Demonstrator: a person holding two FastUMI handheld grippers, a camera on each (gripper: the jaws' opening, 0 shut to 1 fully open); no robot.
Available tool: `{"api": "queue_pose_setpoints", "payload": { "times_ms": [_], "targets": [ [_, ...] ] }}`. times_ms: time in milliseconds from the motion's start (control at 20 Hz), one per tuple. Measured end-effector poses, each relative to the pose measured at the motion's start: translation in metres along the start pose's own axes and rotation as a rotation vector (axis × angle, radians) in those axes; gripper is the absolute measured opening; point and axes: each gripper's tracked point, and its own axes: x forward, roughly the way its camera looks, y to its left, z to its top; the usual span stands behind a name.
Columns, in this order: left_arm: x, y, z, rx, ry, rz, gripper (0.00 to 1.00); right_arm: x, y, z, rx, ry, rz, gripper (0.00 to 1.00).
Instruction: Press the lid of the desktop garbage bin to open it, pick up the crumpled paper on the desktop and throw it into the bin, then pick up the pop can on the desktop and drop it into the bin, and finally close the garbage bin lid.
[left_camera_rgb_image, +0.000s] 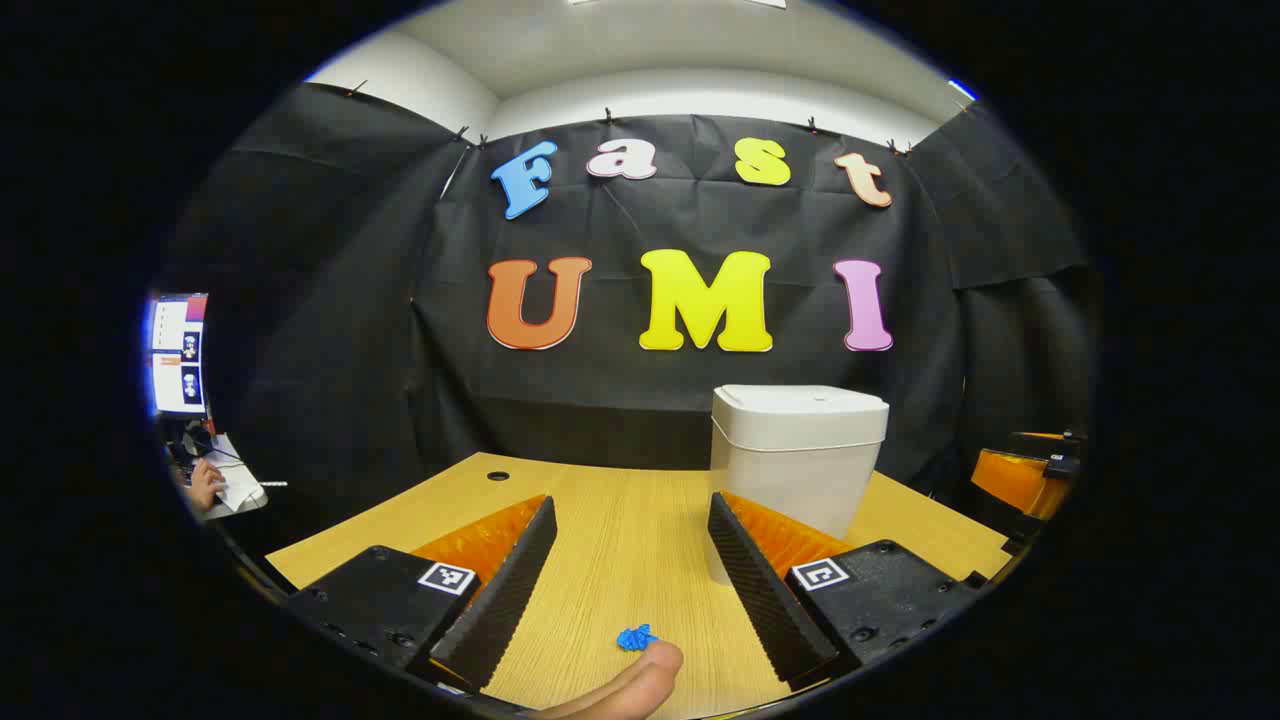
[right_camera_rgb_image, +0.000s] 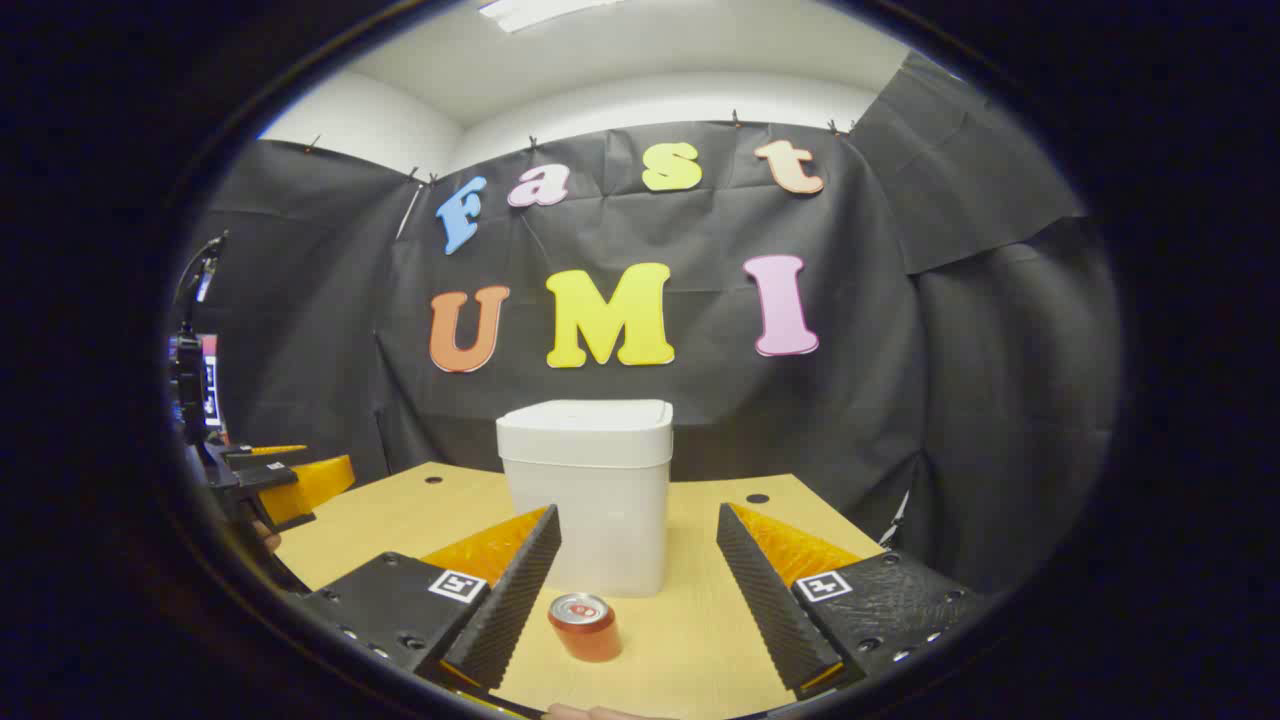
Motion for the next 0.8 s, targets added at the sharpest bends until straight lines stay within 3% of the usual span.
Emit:
{"api": "queue_pose_setpoints", "payload": {
  "times_ms": [800],
  "targets": [
    [-0.005,-0.013,0.002,0.042,-0.005,0.012,0.98,0.000,-0.016,-0.029,-0.005,0.038,0.013,0.96]
  ]
}}
